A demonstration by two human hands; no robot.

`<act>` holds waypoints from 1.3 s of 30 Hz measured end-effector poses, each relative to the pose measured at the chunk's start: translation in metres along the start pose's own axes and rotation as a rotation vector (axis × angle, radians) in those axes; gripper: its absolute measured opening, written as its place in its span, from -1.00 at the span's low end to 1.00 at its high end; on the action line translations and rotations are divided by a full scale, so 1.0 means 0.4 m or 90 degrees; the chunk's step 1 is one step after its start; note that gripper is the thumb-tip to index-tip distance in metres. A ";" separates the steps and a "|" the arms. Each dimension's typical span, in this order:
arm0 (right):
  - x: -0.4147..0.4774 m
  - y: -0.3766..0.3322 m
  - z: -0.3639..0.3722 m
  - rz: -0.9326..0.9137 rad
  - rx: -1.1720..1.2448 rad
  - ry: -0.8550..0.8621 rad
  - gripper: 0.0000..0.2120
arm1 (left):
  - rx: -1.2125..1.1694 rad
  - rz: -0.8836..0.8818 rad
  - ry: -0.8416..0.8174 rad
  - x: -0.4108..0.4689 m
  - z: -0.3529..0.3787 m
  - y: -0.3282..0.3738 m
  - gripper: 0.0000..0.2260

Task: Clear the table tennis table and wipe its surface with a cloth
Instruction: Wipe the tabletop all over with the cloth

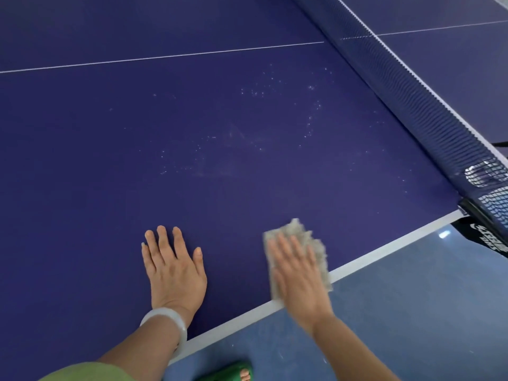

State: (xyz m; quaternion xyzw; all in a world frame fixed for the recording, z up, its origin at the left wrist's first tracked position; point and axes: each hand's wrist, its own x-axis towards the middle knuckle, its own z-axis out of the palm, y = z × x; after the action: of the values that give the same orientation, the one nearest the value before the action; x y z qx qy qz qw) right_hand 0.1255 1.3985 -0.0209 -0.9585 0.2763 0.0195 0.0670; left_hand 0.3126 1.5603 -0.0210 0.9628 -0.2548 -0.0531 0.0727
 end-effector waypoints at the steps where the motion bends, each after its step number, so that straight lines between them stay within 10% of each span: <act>1: 0.009 0.063 -0.007 0.097 -0.009 0.011 -0.48 | 0.005 -0.001 -0.001 -0.001 -0.001 0.002 -0.38; 4: 0.047 0.171 -0.030 0.407 0.079 -0.004 -0.52 | 0.018 -0.007 -0.004 -0.001 -0.002 0.005 -0.38; 7: 0.078 0.082 -0.019 0.472 0.071 0.023 -0.51 | 0.016 -0.009 -0.001 0.000 -0.003 0.006 -0.38; 12: 0.027 -0.174 0.015 0.066 0.020 0.012 -0.44 | 0.014 -0.013 0.004 0.001 -0.003 0.006 -0.37; 16: -0.012 -0.050 0.009 -0.105 0.013 -0.032 -0.46 | 0.016 -0.013 0.001 -0.001 -0.004 0.006 -0.37; 24: 0.061 0.148 -0.021 0.473 0.074 0.043 -0.49 | 0.026 -0.008 -0.003 0.002 0.000 0.002 -0.39; 30: 0.077 -0.192 0.012 0.067 0.013 0.007 -0.41 | 0.010 -0.009 0.005 0.001 -0.002 0.004 -0.39; 35: 0.050 -0.076 0.013 -0.209 -0.002 -0.053 -0.46 | 0.018 -0.009 0.000 0.000 -0.001 0.001 -0.39; 39: 0.061 0.164 -0.027 0.009 0.004 -0.022 -0.47 | 0.029 -0.008 -0.006 0.002 0.000 0.002 -0.40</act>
State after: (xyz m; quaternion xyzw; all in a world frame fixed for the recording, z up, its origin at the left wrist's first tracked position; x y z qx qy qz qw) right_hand 0.1112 1.3294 -0.0197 -0.9559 0.2817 0.0358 0.0750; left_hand 0.3127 1.5591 -0.0208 0.9656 -0.2502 -0.0523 0.0489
